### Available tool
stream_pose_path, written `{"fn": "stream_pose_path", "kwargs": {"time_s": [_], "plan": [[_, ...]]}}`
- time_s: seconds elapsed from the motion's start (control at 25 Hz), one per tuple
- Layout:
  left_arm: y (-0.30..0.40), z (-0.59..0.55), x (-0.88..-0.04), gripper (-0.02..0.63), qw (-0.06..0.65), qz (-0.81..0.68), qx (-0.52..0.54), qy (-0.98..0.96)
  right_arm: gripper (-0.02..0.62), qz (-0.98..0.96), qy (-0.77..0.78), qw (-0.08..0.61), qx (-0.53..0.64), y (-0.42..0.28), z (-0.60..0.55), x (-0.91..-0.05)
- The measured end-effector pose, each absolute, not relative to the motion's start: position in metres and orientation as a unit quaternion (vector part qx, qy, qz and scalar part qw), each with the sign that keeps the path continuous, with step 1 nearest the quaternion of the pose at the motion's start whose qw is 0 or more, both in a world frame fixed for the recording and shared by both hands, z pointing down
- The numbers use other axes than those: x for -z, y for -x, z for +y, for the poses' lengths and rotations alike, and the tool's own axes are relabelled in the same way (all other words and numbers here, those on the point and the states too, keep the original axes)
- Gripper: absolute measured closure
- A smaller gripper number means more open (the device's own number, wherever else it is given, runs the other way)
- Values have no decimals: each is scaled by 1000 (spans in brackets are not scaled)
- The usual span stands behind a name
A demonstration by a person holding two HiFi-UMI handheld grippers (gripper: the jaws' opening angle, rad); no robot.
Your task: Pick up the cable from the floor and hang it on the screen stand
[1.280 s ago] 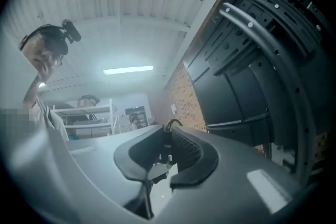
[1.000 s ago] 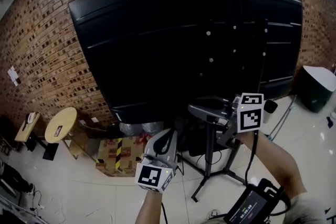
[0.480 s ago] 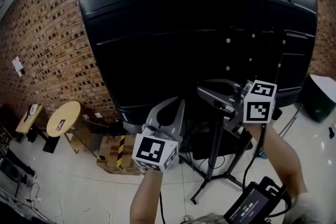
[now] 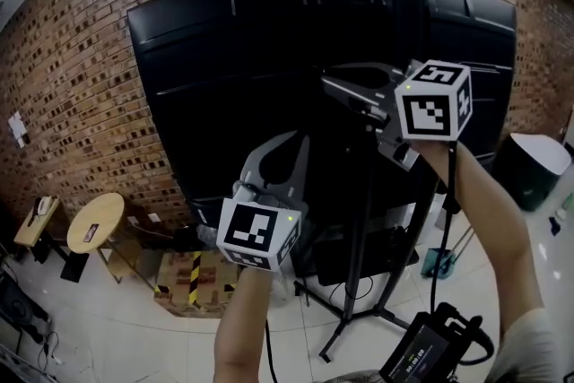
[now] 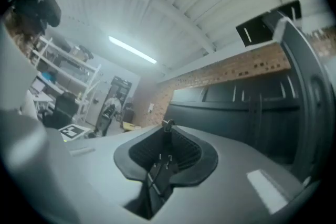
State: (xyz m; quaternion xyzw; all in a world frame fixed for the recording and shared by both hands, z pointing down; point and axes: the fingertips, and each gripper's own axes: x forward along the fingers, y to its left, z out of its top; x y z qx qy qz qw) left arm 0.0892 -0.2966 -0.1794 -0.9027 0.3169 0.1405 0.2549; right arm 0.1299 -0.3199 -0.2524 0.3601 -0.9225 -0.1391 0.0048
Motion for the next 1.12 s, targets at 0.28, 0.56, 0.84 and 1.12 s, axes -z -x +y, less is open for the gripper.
{"fn": "stream_pose_path", "kwargs": {"time_s": [0.28,0.56,0.84,1.12], "plan": [[-108,-283,164,586,262,301,-146,905,544,-817,-526,104,213,-200,-390,349],[-98,-284,157,586,257,304,-135,907,543,-772,-585,97,230,-264,-358,349],[-122,-293,169,586,251,284,-141,915,543,-768,-598,24,230,-314,-334,276],[-185,-309,223,586,229,259,-144,927,543,-753,-594,-45,280,-306,-309,227]]}}
